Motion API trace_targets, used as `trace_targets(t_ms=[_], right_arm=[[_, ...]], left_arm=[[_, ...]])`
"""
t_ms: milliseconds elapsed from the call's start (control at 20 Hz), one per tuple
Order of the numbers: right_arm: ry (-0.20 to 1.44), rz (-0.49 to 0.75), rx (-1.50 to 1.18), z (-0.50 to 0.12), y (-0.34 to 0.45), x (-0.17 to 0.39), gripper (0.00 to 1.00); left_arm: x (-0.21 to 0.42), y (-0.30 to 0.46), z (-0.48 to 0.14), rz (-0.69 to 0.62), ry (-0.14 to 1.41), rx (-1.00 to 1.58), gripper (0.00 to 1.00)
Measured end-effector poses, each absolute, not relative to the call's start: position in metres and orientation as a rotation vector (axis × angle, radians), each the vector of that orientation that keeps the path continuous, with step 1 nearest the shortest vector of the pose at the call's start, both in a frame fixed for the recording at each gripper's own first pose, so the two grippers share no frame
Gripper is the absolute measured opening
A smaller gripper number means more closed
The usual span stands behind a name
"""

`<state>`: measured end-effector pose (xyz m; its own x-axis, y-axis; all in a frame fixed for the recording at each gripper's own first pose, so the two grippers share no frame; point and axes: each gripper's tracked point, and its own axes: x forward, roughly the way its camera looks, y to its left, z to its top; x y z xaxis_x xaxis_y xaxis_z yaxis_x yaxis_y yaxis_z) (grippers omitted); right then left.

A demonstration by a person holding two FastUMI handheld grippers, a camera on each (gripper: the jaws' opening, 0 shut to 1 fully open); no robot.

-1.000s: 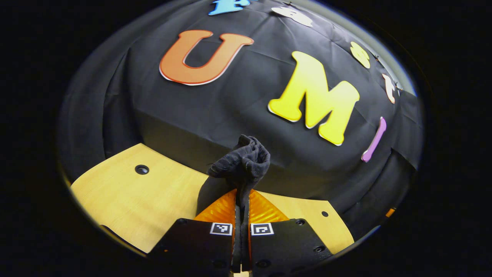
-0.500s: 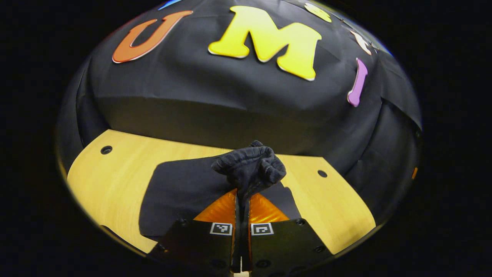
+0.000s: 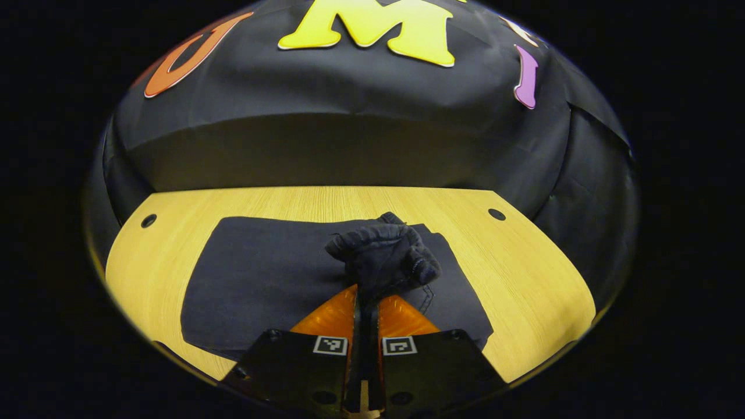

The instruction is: Grasp the waist and the cuffs of the jeans and fold them to make the two legs overlap; first hold the waist and fold one-third of the jeans toward the cuffs, then hold the cuffs and fold the remaining one-third in the same direction to finish folding.

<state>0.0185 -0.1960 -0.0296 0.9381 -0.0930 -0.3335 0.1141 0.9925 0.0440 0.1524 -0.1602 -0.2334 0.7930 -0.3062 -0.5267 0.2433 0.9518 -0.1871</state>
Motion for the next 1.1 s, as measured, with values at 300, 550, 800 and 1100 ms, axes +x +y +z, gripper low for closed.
trace_targets(t_ms=[300, 550, 800, 1100], right_arm=[[0.330, -0.086, 0.082, -0.023, -0.194, 0.023, 0.94], [0.318, -0.063, 0.070, -0.016, -0.193, 0.025, 0.94], [0.294, -0.021, 0.084, -0.013, -0.176, 0.035, 0.97], [0.225, 0.135, 0.077, 0.001, -0.096, 0.059, 0.94]], left_arm=[[0.122, -0.154, -0.208, -0.359, 0.543, -0.063, 0.37], [0.110, -0.141, -0.158, -0.351, 0.425, -0.046, 0.57], [0.100, -0.090, -0.088, -0.223, 0.270, -0.085, 0.62], [0.073, -0.025, -0.037, -0.057, 0.197, -0.097, 0.69]])
